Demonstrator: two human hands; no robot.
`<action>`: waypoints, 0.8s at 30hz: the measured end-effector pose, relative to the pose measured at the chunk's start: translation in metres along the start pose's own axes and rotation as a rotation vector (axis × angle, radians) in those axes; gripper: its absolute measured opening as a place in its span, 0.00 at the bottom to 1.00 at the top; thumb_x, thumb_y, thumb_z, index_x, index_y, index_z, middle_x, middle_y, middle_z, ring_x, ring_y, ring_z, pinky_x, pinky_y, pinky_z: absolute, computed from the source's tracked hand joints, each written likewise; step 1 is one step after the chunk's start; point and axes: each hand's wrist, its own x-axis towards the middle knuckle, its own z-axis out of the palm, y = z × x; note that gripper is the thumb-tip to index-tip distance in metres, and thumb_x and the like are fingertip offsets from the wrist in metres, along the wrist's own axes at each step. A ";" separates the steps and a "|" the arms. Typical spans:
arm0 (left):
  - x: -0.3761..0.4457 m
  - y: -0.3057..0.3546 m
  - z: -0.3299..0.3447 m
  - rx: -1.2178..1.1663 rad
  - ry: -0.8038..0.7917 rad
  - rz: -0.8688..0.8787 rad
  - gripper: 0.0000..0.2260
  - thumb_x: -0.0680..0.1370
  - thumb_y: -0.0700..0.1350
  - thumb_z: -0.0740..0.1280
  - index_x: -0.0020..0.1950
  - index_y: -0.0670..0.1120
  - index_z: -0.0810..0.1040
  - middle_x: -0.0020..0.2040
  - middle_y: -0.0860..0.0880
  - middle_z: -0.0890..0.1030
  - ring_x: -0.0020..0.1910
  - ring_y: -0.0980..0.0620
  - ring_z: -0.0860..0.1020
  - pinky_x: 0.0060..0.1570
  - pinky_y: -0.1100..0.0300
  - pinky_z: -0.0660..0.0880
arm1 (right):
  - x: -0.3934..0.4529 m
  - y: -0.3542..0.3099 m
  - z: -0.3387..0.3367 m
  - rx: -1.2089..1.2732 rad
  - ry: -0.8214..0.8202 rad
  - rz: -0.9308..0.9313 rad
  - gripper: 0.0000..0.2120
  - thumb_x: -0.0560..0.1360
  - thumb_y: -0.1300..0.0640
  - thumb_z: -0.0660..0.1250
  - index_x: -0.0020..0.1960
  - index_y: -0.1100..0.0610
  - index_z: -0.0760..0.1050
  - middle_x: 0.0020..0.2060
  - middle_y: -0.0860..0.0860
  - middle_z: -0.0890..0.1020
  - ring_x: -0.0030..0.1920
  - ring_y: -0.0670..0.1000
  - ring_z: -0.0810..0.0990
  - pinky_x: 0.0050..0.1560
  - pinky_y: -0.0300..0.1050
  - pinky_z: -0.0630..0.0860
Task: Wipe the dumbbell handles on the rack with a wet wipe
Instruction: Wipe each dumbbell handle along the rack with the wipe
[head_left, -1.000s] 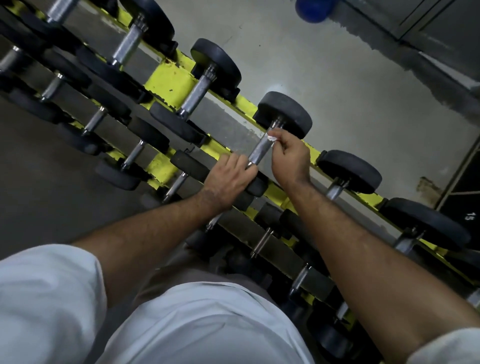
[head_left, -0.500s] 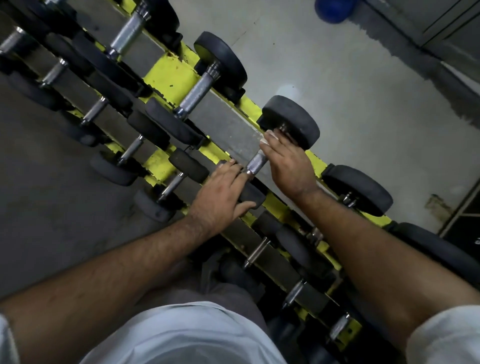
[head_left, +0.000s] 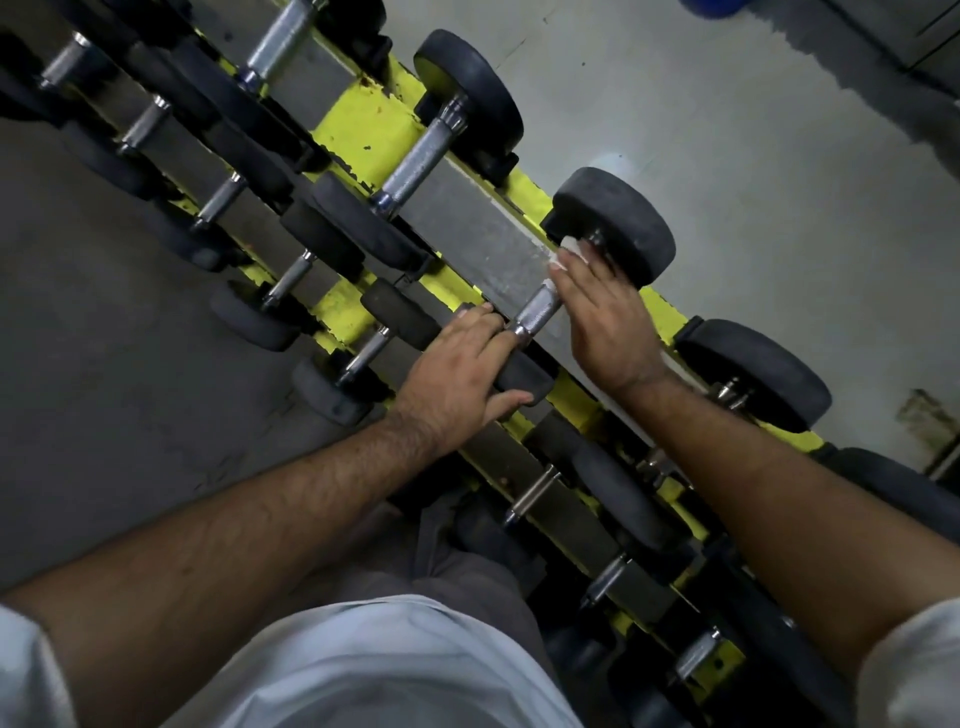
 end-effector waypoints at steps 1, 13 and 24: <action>-0.001 0.001 0.000 -0.007 -0.002 -0.005 0.31 0.76 0.62 0.64 0.65 0.37 0.74 0.64 0.37 0.76 0.70 0.37 0.69 0.72 0.41 0.65 | -0.005 -0.011 0.004 0.009 -0.017 -0.020 0.26 0.76 0.68 0.60 0.74 0.66 0.68 0.73 0.61 0.71 0.76 0.62 0.65 0.74 0.60 0.64; 0.001 0.000 -0.003 -0.091 0.004 -0.022 0.32 0.76 0.64 0.62 0.66 0.38 0.74 0.65 0.37 0.76 0.70 0.38 0.69 0.71 0.40 0.65 | -0.017 -0.018 0.007 0.119 -0.105 -0.241 0.23 0.80 0.59 0.58 0.74 0.63 0.70 0.73 0.59 0.71 0.76 0.59 0.66 0.78 0.54 0.57; 0.004 0.002 -0.024 -0.219 -0.008 -0.124 0.27 0.77 0.59 0.66 0.68 0.40 0.73 0.67 0.41 0.73 0.69 0.45 0.69 0.69 0.53 0.66 | -0.011 -0.002 -0.002 0.081 -0.145 -0.335 0.24 0.79 0.63 0.58 0.74 0.62 0.69 0.74 0.59 0.70 0.75 0.59 0.66 0.79 0.49 0.52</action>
